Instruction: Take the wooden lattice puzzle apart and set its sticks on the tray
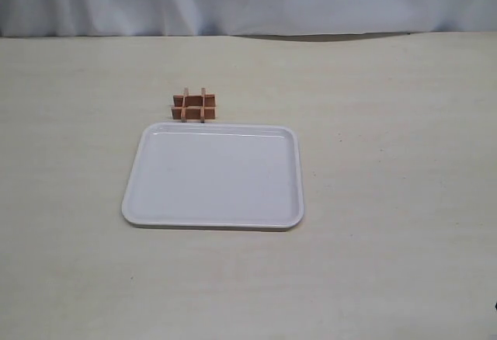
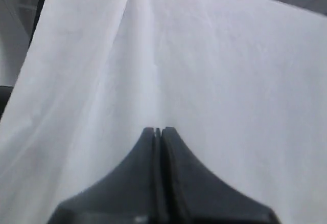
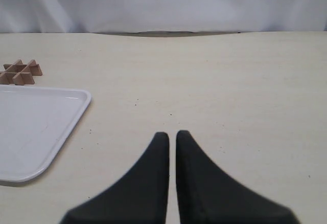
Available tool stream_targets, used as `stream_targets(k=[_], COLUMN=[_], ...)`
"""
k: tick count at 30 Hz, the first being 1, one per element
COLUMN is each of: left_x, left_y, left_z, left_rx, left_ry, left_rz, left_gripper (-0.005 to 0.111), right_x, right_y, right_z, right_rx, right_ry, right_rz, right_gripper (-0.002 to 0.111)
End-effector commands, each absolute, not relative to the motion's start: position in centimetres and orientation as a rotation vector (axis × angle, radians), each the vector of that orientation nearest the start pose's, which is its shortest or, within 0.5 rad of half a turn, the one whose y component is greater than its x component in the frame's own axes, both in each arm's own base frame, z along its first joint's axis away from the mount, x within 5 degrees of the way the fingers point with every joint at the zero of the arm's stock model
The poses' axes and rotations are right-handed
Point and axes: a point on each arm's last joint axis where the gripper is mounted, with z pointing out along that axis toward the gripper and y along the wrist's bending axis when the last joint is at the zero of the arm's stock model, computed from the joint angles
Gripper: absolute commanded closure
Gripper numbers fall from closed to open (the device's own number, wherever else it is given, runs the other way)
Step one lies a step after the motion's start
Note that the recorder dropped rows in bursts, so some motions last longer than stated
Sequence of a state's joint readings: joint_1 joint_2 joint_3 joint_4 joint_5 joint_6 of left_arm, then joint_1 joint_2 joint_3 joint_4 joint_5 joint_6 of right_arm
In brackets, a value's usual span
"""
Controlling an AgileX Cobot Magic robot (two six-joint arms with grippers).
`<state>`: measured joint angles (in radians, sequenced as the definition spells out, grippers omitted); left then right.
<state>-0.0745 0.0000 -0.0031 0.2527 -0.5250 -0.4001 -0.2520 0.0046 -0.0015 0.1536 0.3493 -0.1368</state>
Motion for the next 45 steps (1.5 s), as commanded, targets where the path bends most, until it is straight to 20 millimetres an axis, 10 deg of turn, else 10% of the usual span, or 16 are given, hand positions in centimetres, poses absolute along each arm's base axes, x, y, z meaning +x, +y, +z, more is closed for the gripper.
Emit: stream_targets(k=[1,10,19,30,37,45], left_x=[3.4,4.8,19.0,33.7,35.9,36.4], left_y=[-1.5,-0.4,-1.6,-4.2,-9.5,-14.1], left_z=[26.2,32.0,35.9,27.5,23.6,25.6], left_rx=[0.004,-0.126,-0.010,0.221,0.453,0.486], left_ry=[0.903,0.871,1.519,2.482,2.657,2.568], left_rz=[-0.469,-0.434,-0.151,0.014,0.002,-0.071], left_gripper=[0.107,0.107,0.107,0.107,0.107,0.107], right_x=[5.3,5.3,5.3,5.3,5.3,5.3], right_y=[-0.9,-0.9,-0.9,-0.9,-0.9,-0.9], right_z=[18.3,18.3,18.3,18.3,18.3,18.3], right_rx=[0.197,0.197,0.197,0.197,0.197,0.197], right_ry=[1.814,1.814,1.814,1.814,1.814,1.814], right_rz=[-0.130,-0.130,-0.130,-0.130,-0.130,-0.130], right_gripper=[0.104,0.104,0.104,0.104,0.104,0.104])
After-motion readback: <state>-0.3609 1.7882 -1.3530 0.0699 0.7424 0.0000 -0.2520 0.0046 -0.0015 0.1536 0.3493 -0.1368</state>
